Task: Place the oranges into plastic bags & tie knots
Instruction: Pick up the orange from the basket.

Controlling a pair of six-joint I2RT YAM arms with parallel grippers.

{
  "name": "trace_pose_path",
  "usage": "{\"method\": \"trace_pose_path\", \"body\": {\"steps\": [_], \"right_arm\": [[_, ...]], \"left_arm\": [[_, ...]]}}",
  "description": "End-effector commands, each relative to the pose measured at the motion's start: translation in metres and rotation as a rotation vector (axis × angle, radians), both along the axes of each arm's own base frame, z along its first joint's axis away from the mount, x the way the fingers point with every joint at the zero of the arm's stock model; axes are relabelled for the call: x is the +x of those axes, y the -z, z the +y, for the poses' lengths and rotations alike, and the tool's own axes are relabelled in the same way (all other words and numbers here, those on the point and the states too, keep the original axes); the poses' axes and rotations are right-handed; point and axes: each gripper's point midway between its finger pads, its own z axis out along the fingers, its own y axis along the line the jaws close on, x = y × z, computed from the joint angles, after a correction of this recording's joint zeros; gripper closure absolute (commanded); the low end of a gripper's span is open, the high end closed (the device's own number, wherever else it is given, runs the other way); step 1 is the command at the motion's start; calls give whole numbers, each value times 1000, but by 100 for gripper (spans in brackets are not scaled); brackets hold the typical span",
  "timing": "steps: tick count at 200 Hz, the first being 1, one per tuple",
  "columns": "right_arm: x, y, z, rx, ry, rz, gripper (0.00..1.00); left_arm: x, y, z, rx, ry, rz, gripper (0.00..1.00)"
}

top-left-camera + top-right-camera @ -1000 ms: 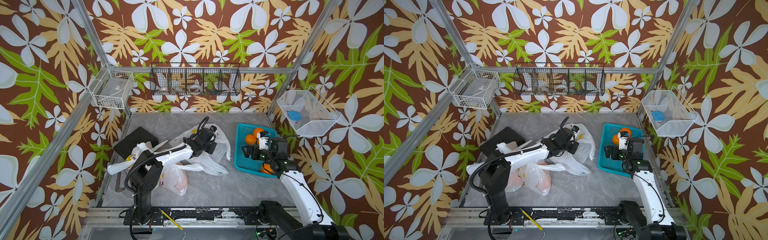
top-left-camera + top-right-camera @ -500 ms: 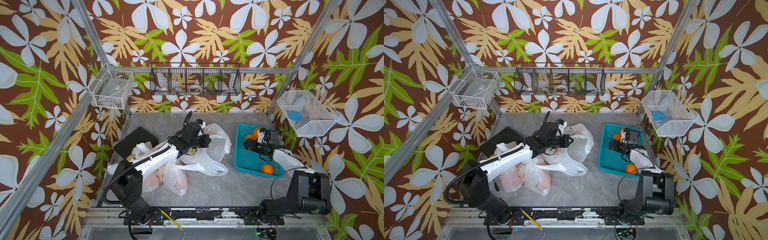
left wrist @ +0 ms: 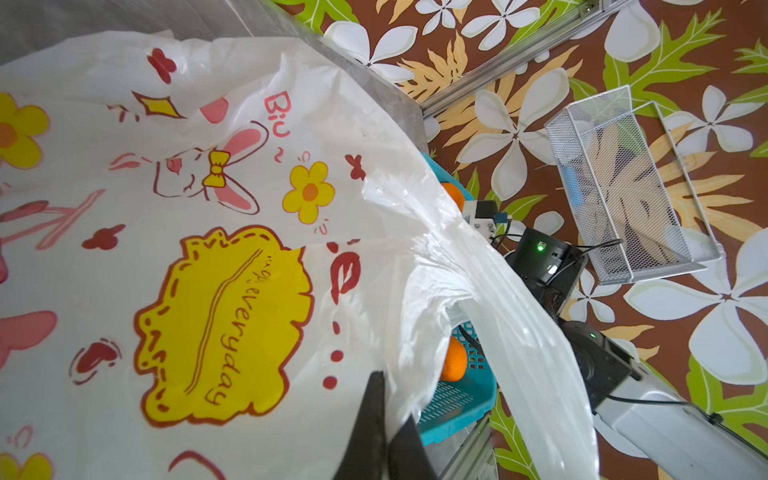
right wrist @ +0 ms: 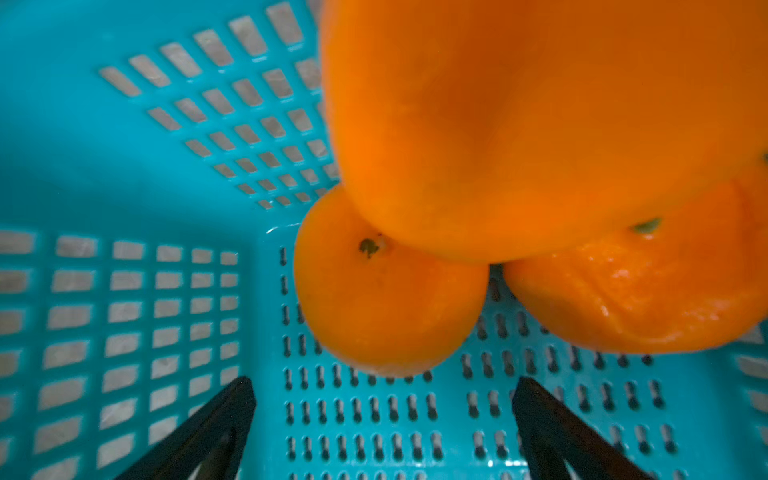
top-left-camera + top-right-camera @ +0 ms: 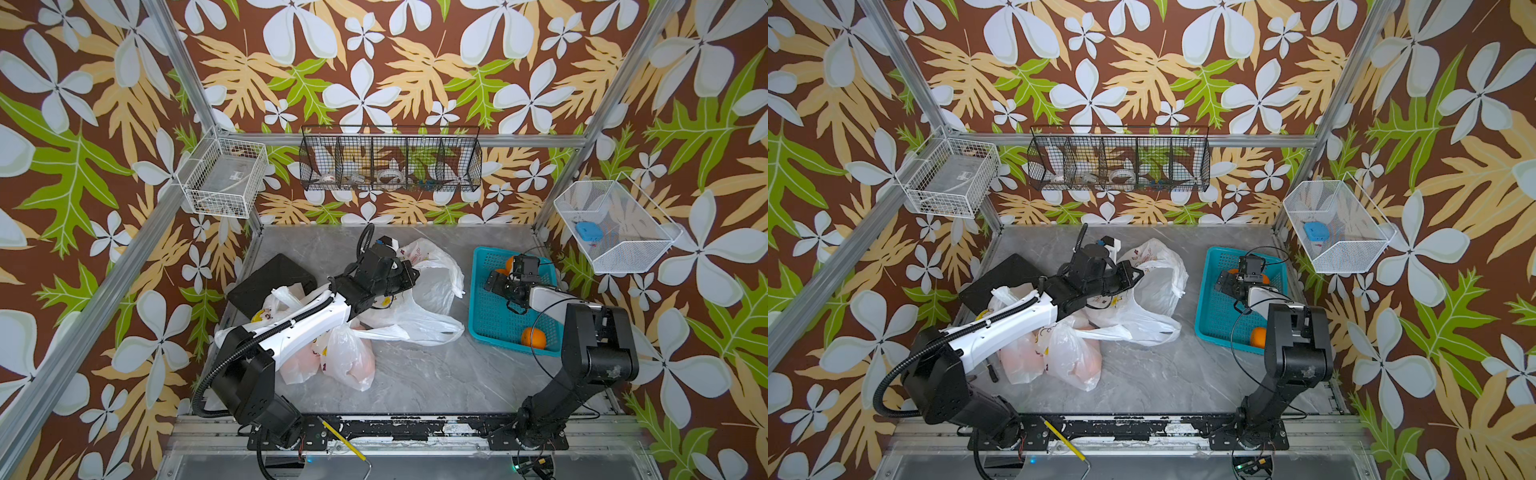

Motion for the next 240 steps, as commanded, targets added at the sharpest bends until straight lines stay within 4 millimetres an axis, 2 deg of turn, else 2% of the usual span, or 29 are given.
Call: {"method": "trace_pose_path", "body": {"steps": [1,28,43,68,100,127,172,214,230,240], "right_arm": [[18,-5,-6,-23,70,-59,0],[34,-3,-8,-16,106,-81,2],[41,-3,-7,-16,111,-85,8],[42,-2,-7,-11,112,-79,26],[23,-12,2,-20,73,-86,39],[-8,-33,21,-3,-2,-121,40],[-78,-114,63,96,-200,-254,43],[-148,-230,100,173,-372,-508,44],[-166,-276,113,218,-432,-623,44],[-173,-298,125,267,-487,-664,44]], "left_arm": [[1,-10,-4,-43,3,-13,100],[0,-10,-4,-33,6,-20,100],[-1,-7,-3,-24,4,-16,100],[-1,-6,-2,-15,-5,-18,100],[-1,-5,-1,-15,-14,-14,100],[1,-4,-2,-8,-12,-14,100],[4,-1,-3,4,-14,-13,100],[8,8,-9,29,4,3,100],[8,12,-14,32,19,11,100],[8,13,-16,33,26,13,100]]}}
